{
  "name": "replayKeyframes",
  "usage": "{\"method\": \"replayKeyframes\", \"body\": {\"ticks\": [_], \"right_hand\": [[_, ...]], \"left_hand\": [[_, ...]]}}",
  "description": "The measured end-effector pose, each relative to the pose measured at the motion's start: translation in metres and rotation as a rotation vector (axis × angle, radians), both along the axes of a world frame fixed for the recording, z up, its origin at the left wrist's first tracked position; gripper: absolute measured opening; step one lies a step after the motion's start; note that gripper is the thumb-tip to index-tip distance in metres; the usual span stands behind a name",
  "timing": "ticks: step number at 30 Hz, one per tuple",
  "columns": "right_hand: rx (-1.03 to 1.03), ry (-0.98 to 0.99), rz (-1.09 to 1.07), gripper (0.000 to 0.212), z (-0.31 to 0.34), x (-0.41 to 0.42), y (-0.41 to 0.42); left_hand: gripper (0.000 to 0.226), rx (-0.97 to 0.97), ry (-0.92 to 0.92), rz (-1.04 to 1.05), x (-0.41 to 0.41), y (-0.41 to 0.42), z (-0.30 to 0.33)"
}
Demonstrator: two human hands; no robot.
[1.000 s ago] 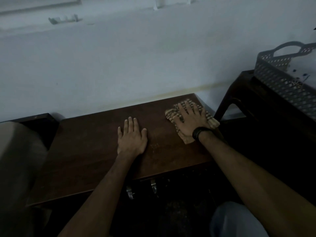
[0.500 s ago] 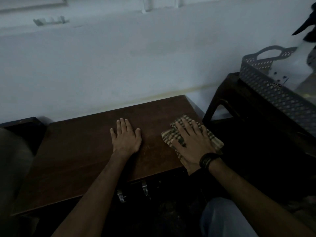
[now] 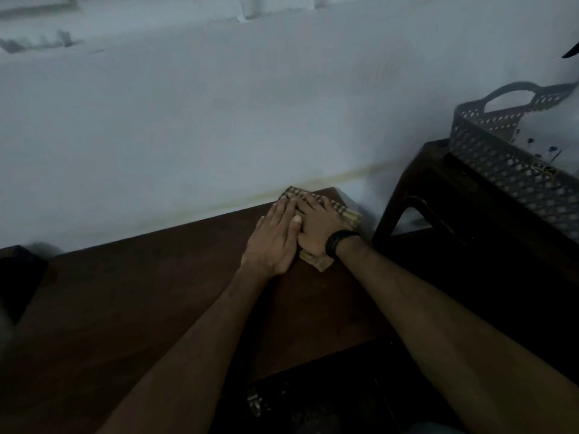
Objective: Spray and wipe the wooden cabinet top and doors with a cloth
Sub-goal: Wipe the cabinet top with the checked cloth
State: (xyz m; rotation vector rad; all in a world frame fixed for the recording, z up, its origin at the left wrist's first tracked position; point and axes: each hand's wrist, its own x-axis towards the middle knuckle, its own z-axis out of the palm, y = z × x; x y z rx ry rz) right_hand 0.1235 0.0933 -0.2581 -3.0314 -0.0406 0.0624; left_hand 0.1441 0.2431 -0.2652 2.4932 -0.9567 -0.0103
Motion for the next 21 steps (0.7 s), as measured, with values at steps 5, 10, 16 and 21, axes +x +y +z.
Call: {"method": "replayKeyframes", "body": {"ticks": [5, 10, 16, 21], "right_hand": [[0.038, -0.026, -0.034, 0.064, 0.002, 0.007, 0.001], [0.056, -0.004, -0.13, 0.065, 0.002, -0.015, 0.011], [0.006, -0.036, -0.187, 0.073, -0.008, -0.09, 0.015], [-0.009, -0.043, -0.205, 0.076, -0.008, -0.102, 0.01]], "left_hand": [[0.063, 0.074, 0.051, 0.123, 0.001, -0.005, 0.007], [0.06, 0.103, 0.071, 0.095, -0.013, -0.001, 0.011], [0.062, 0.123, 0.071, -0.009, -0.075, -0.001, 0.011], [0.062, 0.09, 0.067, -0.006, -0.083, -0.007, 0.008]]}}
